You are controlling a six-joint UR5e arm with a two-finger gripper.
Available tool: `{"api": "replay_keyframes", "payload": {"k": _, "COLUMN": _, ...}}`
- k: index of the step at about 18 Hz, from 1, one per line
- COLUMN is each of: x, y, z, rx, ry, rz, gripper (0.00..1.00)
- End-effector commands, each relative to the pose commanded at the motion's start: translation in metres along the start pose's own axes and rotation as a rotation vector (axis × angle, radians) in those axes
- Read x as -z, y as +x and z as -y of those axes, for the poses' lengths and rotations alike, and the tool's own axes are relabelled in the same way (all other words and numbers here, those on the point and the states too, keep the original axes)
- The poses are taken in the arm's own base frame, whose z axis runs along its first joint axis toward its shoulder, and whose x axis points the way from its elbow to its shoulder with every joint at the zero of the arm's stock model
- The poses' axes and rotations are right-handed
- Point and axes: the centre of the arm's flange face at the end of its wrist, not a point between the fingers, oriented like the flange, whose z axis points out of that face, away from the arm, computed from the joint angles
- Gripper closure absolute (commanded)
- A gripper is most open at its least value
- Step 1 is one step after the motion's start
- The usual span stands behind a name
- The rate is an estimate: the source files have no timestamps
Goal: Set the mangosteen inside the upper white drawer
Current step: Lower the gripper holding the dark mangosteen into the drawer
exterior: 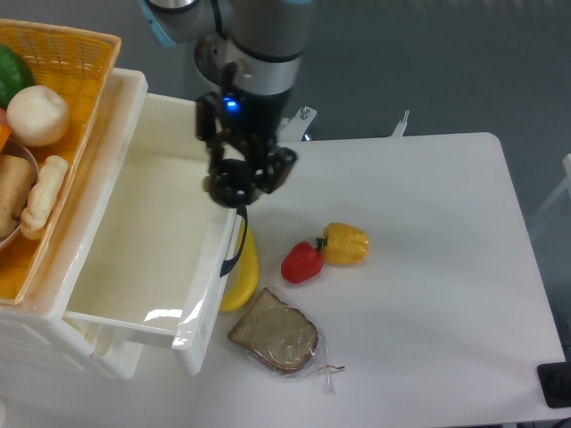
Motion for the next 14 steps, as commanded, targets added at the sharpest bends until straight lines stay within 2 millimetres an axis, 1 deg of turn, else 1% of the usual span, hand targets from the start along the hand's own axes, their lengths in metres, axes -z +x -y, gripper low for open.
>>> {"api": "replay_keyframes", "payload": {"k": 2, "x": -0.020, "y": -0.001, "z": 0.011, "rx": -0.054, "ry": -0.003, "rz": -0.013, "gripper": 0.85}}
{"api": "replay_keyframes", "payload": {"k": 4, "x": -0.029, "y": -0.003, "z": 0.014, "rx": -0.105, "ry": -0.009, "rz": -0.027, "gripper": 0.85}}
{"api": "replay_keyframes", "payload": {"k": 8, "x": -0.046, "y": -0.005, "z": 0.009, "rx": -0.208, "ry": -0.022, "rz": -0.062, "gripper": 0.84}}
{"api": "replay_keyframes", "payload": {"k": 11, "x": -0.065, "y": 0.004, "z": 0.002, "rx": -0.238, "ry": -0.035, "rz": -0.101, "gripper": 0.81}}
{"api": "replay_keyframes", "payload": {"k": 12, "x": -0.073, "y": 0.011, "z": 0.006, "rx": -0.255, "ry": -0.041, "rz": -0.115, "gripper": 0.81}}
{"api": "replay_keyframes", "payload": {"k": 14, "x": -0.078, "y": 0.019, "z": 0.014, "rx": -0.275, "ry": -0.044, "rz": -0.123, "gripper": 0.80}}
